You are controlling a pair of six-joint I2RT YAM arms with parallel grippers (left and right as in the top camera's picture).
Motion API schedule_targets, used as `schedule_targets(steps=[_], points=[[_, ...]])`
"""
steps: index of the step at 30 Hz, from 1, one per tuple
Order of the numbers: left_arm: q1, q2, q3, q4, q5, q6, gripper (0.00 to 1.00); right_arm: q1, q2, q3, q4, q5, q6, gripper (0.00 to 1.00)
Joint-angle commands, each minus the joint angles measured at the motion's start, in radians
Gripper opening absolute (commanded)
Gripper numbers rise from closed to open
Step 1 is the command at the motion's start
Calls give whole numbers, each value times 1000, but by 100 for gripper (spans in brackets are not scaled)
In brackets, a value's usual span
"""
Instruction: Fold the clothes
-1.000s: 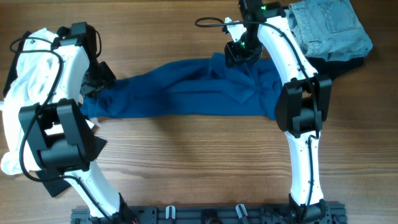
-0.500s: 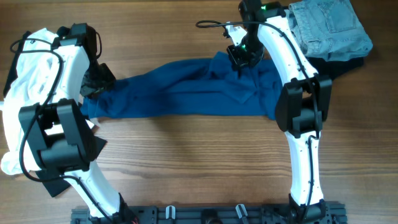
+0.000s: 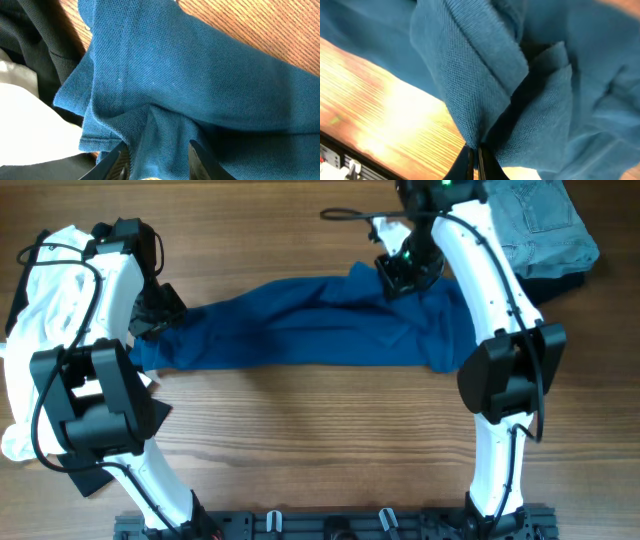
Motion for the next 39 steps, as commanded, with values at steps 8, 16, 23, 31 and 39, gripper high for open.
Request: schedule_targets(steps=[8,16,23,31,39], points=[[4,-18,-8,0,9,5,38,-5,5,-290,180,45,63,28],[4,-18,-8,-5,109,89,22,-21,-27,-188,207,-47,16,100],[-5,-20,-8,-60,199,235,30,-21,-43,-183,277,-76,-1,100],[-38,-19,-8,-10,179,349,62,-21,-43,-184,280,-77,-24,100],[-38,-10,-8,77,117,395,61,-21,-43,-185,280,-76,-23,100]])
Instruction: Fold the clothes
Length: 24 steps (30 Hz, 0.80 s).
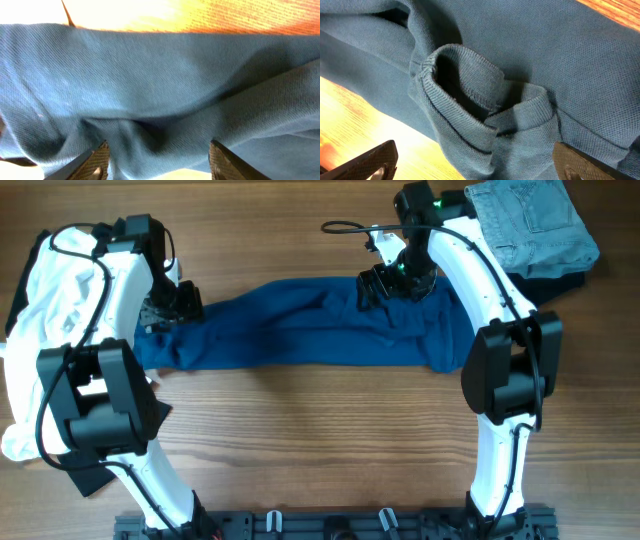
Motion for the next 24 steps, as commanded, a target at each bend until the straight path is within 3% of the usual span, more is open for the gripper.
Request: schedule_targets(steps=[1,6,13,20,22,24], points=[[-1,-10,-6,23,-29,73,59,-2,-29,22,5,-24,-19,100],[-29,-9,-6,13,-24,164,46,-2,-29,22,8,-24,-18,100],[-90,-8,-37,14,-25,306,46,-2,-29,22,9,-23,4,100],[-85,-8,-95,53,-65,335,45,-2,-29,22,8,-23,4,100],[-85,-8,-100,76,-74,335,38,-2,-29,22,9,-23,4,100],[-85,-8,-100,108,-74,329,18,-2,-29,22,9,-23,4,100]])
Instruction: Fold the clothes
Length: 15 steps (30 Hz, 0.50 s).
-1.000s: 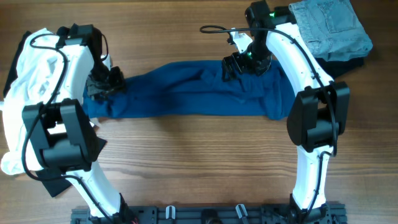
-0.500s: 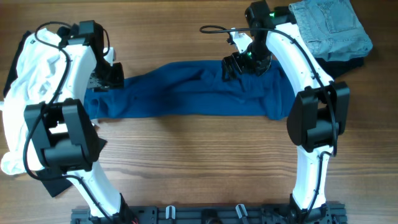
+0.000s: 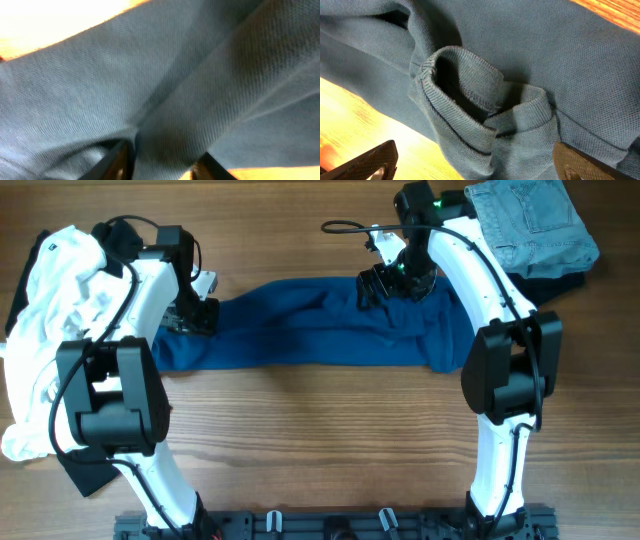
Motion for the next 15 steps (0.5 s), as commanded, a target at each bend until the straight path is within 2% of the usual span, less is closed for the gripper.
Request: schedule_targets(steps=[1,2,6,10,15], points=[[5,-8,-8,52,-21,17,10,-2,-29,22,5,-23,3,100],[4,-9,-8,76,-22,1,4,-2,-29,22,5,-23,3,100],[4,-10,7,161,-100,-93,4,-2,-29,22,7,-23,4,100],[3,-10,61,238,-138,-82,4,-2,-29,22,17,-23,5,100],[2,-10,74,425,-167,-82,4,-2,-29,22,22,-23,7,100]])
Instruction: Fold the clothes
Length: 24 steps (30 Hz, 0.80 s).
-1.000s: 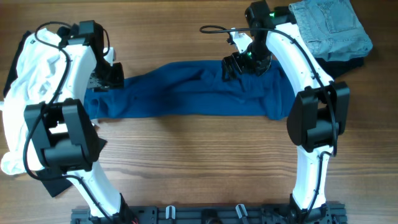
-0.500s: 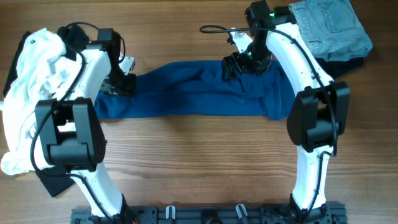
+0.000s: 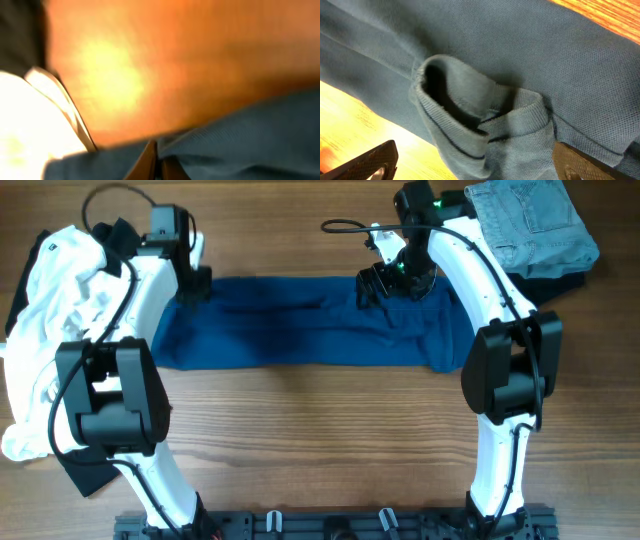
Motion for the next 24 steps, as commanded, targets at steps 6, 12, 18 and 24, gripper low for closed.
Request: schedule_targets(steps=[6,12,18,24], points=[[2,-9,28,147,-45,-17,4,-2,-29,22,8,-23,4,100],[3,-8,27,53,-45,-17,7,-2,-29,22,12,-23,2,100],[3,-9,27,-92,-45,-18,4,-2,-29,22,11,-23,2,100],[0,-8,27,-274,121,-25,6,-2,-29,22,21,-23,1,100]])
